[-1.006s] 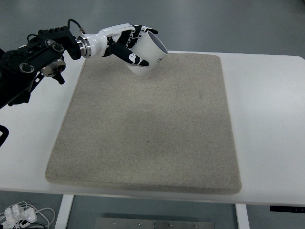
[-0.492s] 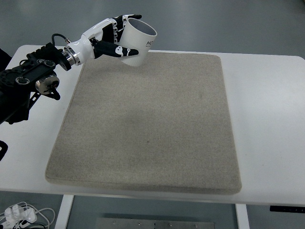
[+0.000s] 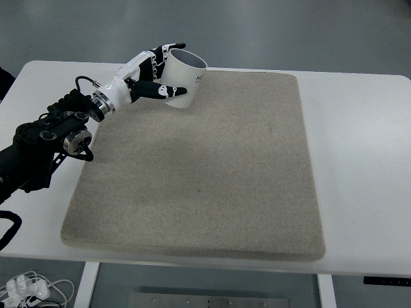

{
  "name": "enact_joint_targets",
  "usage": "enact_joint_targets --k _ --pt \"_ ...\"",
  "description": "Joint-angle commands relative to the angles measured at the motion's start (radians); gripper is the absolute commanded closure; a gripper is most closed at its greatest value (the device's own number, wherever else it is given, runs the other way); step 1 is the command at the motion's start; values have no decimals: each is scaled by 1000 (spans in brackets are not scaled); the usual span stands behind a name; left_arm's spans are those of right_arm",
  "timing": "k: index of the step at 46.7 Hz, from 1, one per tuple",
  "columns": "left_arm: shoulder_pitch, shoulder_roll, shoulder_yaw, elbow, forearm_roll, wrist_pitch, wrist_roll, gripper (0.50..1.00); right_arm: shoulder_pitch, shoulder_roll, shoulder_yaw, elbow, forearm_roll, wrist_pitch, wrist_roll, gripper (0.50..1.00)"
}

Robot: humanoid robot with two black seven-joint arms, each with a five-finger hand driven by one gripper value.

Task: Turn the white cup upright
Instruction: 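Lower the upright cup onto the mat with the left hand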

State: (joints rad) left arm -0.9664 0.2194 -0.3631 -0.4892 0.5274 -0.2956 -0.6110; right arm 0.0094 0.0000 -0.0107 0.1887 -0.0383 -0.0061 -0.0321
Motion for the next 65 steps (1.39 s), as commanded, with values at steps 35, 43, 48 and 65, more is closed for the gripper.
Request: enact_joint_targets --k 35,43,48,65 --pt "100 -84 10 0 13 184 0 1000 0 0 0 0 0 0 0 548" --pt "101 -86 9 -3 10 191 0 1000 0 0 0 0 0 0 0 548" --pt "101 -86 9 -8 9 191 0 900 0 0 0 0 0 0 0 548" --pt "106 -86 7 -14 8 184 0 568 0 0 0 0 0 0 0 546"
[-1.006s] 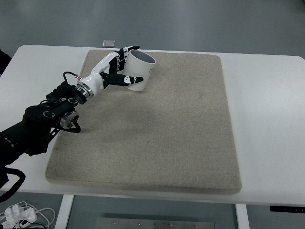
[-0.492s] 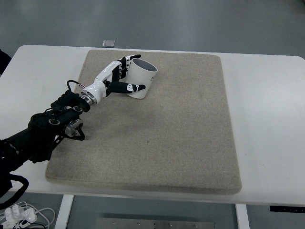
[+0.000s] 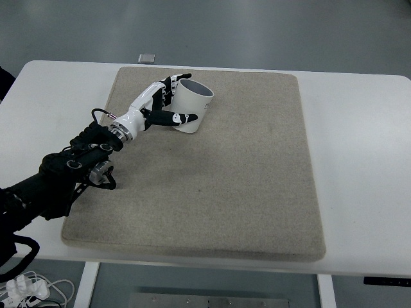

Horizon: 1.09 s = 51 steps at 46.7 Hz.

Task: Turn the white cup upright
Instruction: 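Lower the upright cup onto the mat with the left hand, then open the left hand and withdraw it from the cup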

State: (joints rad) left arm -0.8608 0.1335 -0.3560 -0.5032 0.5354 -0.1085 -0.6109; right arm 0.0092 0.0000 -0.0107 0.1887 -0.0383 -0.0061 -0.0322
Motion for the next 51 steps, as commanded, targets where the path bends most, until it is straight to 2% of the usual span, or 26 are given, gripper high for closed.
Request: enact_joint_targets --k 1,9,34,45,51 --pt "0 0 0 0 0 -6 0 557 0 0 0 0 0 0 0 548" --pt "0 3 -4 -2 -2 -11 0 506 0 0 0 0 0 0 0 548" --pt "-1 54 -17 -92 -8 -11 0 506 0 0 0 0 0 0 0 548" --pt "-9 110 -93 -186 -9 -11 0 506 0 0 0 0 0 0 0 548" --pt "-21 132 -126 -202 -11 -11 0 504 0 0 0 0 0 0 0 548"
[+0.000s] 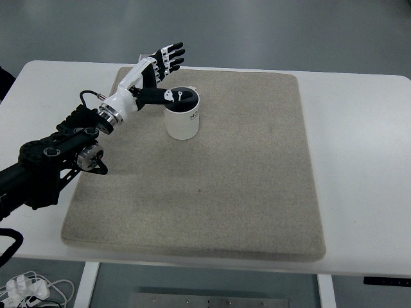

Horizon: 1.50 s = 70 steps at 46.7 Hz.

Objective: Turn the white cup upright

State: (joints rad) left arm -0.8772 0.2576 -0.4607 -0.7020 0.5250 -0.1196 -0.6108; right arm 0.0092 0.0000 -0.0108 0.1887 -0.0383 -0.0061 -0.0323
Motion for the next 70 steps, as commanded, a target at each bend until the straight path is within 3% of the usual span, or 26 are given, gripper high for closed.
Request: enact_joint_targets --k 1,19,24,31,47,57,64,70 --pt "-9 8 -32 -4 -2 0 0 504 0 0 0 0 0 0 0 548" --pt "-166 -8 -107 167 -175 -3 0 506 0 0 0 0 0 0 0 548" --pt "-181 -17 -105 208 -259 -44 0 506 0 0 0 0 0 0 0 548" --pt "-184 -20 -115 233 -364 -106 0 506 0 0 0 0 0 0 0 548" --pt "-181 -26 -118 248 -562 -104 0 506 0 0 5 0 0 0 0 548" --pt "-181 -69 -119 343 -692 -104 186 506 0 0 8 0 1 0 0 548" --pt "-180 -70 -119 354 -815 -107 316 504 0 0 6 0 4 6 0 548" --pt "-180 -77 -128 354 -888 -109 362 504 0 0 5 0 5 8 0 548"
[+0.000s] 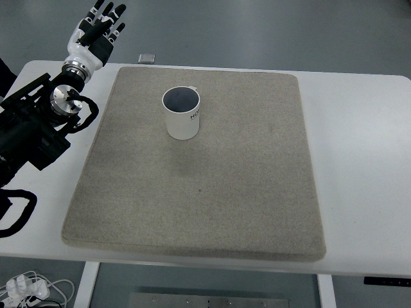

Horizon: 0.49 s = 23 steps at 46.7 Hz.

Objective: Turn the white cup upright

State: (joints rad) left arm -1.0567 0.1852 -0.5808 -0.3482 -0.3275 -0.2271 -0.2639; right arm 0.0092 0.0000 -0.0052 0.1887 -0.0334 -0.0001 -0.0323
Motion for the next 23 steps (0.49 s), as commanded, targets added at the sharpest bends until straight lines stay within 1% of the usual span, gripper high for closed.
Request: enact_joint_targets --k 1,10,16,23 --pt "1 -4 -14 0 -47 -2 17 504 0 0 -1 0 0 2 0 548" --pt "27 -17 -117 6 -93 -43 72 504 -3 0 1 0 3 0 0 548" --pt "41 -44 -197 38 -93 -51 77 504 -3 0 5 0 3 2 -1 548" --pt "44 -75 -211 71 -93 -54 77 504 -3 0 7 0 3 3 0 548"
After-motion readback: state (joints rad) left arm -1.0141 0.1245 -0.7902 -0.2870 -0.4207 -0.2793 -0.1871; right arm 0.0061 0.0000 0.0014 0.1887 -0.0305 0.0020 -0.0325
